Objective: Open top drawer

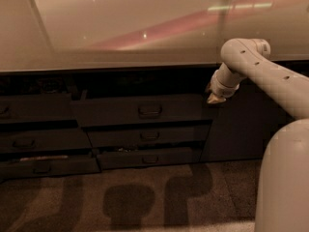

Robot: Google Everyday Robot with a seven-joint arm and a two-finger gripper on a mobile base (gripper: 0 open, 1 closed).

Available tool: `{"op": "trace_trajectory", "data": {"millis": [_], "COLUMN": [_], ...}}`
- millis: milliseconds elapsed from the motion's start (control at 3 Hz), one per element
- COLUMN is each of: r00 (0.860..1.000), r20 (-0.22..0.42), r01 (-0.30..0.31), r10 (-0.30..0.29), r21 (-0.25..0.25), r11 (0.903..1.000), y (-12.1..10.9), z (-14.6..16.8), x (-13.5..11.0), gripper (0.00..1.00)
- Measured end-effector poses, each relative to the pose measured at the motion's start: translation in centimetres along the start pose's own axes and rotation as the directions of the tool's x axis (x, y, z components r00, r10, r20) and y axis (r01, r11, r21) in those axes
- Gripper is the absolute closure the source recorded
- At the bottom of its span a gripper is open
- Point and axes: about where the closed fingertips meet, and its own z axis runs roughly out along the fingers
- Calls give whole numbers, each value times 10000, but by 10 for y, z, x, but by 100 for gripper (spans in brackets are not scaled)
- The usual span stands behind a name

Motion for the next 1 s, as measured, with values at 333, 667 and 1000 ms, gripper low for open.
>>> {"op": "trace_trajectory", "data": {"millis": [333,667,1000], "r00": [9992,9990,9977], "r20": [-292,-391,-676], "r01": [-220,-108,181], "r10": [259,217,-4], "r21": [1255,2578,2615], "r11": [9918,9661,9650], "y": [4,30,80], "z": [-45,-76,-61], "x": [13,12,9], "gripper": [100,100,100]}}
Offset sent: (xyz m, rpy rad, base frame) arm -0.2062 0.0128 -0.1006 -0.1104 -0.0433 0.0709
